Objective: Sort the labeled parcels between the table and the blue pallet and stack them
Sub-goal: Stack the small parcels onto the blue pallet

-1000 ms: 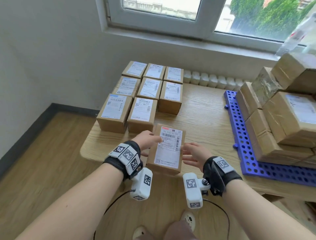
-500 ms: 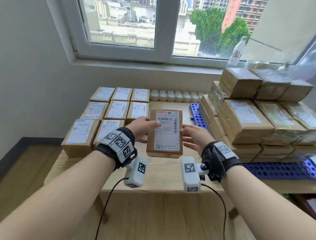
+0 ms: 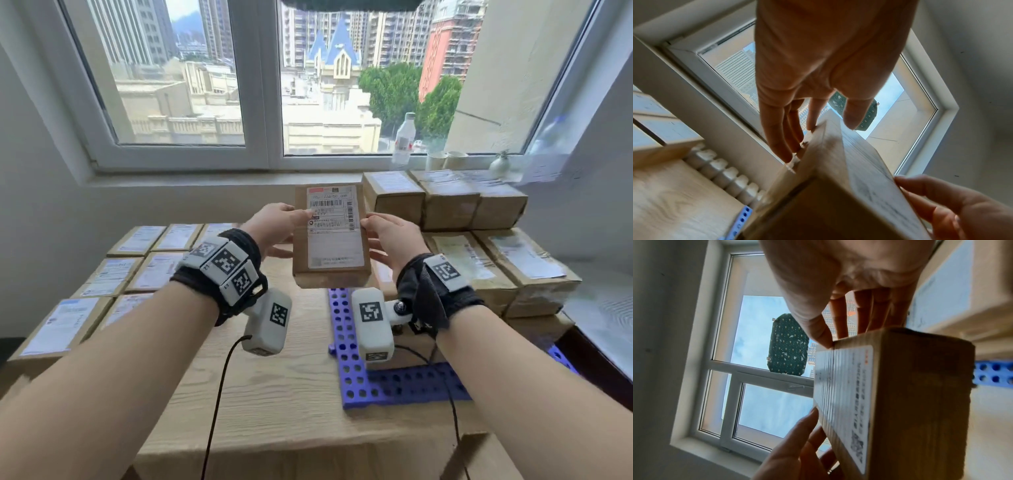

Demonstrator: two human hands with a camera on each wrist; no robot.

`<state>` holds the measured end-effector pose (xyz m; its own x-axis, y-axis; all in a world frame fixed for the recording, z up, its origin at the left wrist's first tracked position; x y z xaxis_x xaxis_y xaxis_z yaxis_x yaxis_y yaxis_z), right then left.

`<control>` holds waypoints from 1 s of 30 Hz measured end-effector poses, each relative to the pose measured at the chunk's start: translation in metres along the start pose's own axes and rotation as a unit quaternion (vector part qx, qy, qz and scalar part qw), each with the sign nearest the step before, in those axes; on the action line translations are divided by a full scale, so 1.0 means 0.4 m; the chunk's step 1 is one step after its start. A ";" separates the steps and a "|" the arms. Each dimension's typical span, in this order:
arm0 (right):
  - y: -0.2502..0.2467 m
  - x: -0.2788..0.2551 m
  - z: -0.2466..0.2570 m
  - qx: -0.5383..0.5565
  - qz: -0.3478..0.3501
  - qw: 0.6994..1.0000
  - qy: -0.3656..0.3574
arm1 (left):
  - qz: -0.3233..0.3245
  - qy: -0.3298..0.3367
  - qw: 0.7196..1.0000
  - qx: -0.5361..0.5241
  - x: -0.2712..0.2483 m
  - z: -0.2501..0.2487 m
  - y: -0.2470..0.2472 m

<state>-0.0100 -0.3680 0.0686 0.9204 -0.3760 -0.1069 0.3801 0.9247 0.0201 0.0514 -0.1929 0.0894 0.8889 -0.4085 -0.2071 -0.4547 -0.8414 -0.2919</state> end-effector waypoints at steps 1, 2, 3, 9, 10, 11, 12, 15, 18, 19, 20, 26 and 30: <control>-0.036 0.014 0.013 -0.004 -0.003 1.000 -0.004 | -0.001 0.002 1.000 -0.006 0.017 -0.016 0.033; -0.072 0.028 0.024 -0.010 -0.006 1.000 -0.006 | -0.002 0.004 1.000 -0.014 0.033 -0.030 0.067; -0.108 0.043 0.031 -0.018 -0.009 1.000 -0.005 | -0.003 0.007 1.000 -0.024 0.050 -0.042 0.099; -0.277 0.133 0.026 -0.048 -0.017 0.998 0.042 | -0.012 -0.017 0.996 -0.081 0.136 -0.070 0.271; -0.296 0.144 0.021 -0.049 -0.018 0.997 0.052 | -0.012 -0.026 0.996 -0.087 0.146 -0.072 0.291; -0.313 0.154 0.016 -0.047 -0.018 0.997 0.061 | -0.012 -0.033 0.995 -0.090 0.155 -0.073 0.308; -0.327 0.163 0.012 -0.043 -0.015 0.997 0.067 | -0.012 -0.040 0.995 -0.091 0.165 -0.075 0.322; -0.350 0.190 0.000 -0.032 -0.010 0.996 0.084 | -0.011 -0.059 0.994 -0.091 0.197 -0.077 0.350; -0.360 0.215 -0.010 -0.030 -0.013 0.995 0.092 | -0.008 -0.069 0.994 -0.086 0.224 -0.079 0.365; -0.363 0.221 -0.009 -0.029 -0.015 0.995 0.092 | -0.005 -0.071 0.994 -0.082 0.233 -0.081 0.368; -0.367 0.227 -0.008 -0.030 -0.018 0.995 0.093 | -0.003 -0.073 0.994 -0.076 0.239 -0.085 0.372; -0.385 0.245 0.001 -0.030 -0.021 0.996 0.087 | 0.005 -0.077 0.996 -0.049 0.263 -0.100 0.379; -0.379 0.247 0.003 -0.021 -0.014 0.996 0.089 | 0.001 -0.073 0.997 -0.038 0.274 -0.095 0.369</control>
<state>0.0234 -0.5453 0.0563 0.8772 -0.3896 -0.2807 0.3983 0.9168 -0.0277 0.0838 -0.3753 0.0591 0.8684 -0.3585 -0.3425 -0.4453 -0.8677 -0.2209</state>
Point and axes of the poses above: each hand's wrist, its own x-axis towards the middle knuckle, its own y-axis out of the palm, z = x × y, the point moved 3 cm from there along x, towards the middle knuckle, and after that the axes turned 5 degrees about z, right-handed, at the moved point
